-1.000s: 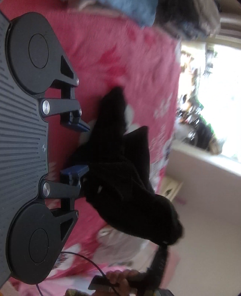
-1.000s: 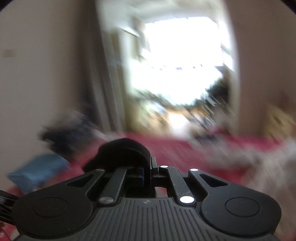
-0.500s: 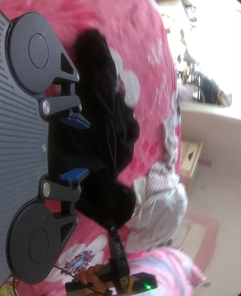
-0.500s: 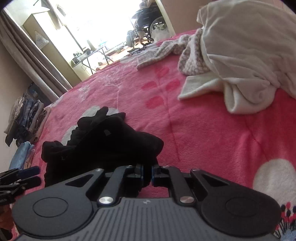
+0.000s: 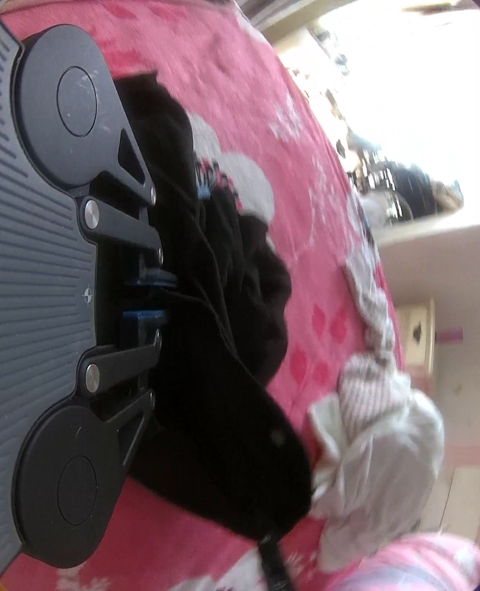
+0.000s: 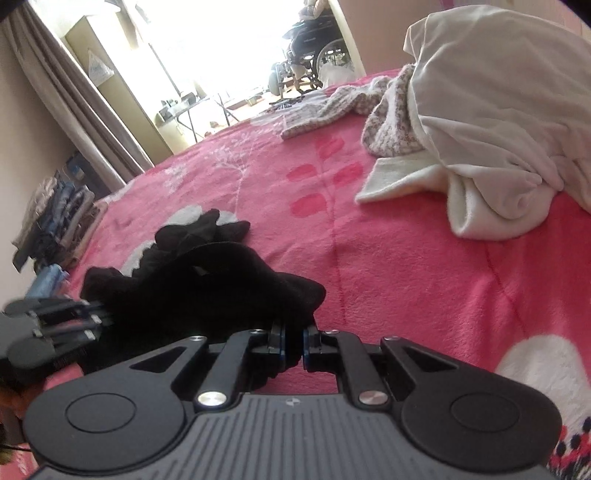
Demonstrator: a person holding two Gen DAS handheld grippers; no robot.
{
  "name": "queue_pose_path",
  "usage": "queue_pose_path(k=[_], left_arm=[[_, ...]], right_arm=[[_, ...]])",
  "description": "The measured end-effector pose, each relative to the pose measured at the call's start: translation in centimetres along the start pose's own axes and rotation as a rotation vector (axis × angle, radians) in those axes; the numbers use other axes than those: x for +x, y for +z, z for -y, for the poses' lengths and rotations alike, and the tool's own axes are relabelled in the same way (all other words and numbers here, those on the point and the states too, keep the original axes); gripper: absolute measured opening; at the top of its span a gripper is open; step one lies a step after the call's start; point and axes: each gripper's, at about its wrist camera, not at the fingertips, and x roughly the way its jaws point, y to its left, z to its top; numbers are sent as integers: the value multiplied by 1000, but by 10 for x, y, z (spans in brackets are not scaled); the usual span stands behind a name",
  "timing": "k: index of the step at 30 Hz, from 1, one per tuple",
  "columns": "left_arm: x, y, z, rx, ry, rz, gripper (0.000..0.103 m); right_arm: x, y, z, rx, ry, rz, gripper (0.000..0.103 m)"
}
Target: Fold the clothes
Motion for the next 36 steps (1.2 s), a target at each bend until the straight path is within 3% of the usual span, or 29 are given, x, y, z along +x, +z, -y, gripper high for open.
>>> queue_pose_path(k=[3, 6, 11, 15, 22, 30, 36], left_arm=[[-9, 5, -9, -31, 84, 43, 5], [-29, 13, -22, -56, 185, 135, 5], [-87, 36, -58, -106, 365, 336, 4], [-150, 60, -79, -72, 503, 527, 4], [-276, 115, -114, -67, 641, 791, 4], [-397, 150, -111, -16, 694, 1024, 4], [-466, 158, -97, -18, 657, 1126, 4]], right_arm=[[0, 0, -11, -53, -32, 33, 9], [-7, 6, -31, -139, -79, 124, 8], [-42, 44, -84, -279, -76, 358, 6], [-77, 81, -131, -394, -45, 556, 6], [-178, 135, -210, -524, 54, 892, 6], [-285, 151, -257, -621, 123, 1166, 6], [-340, 153, -261, -633, 186, 1257, 6]])
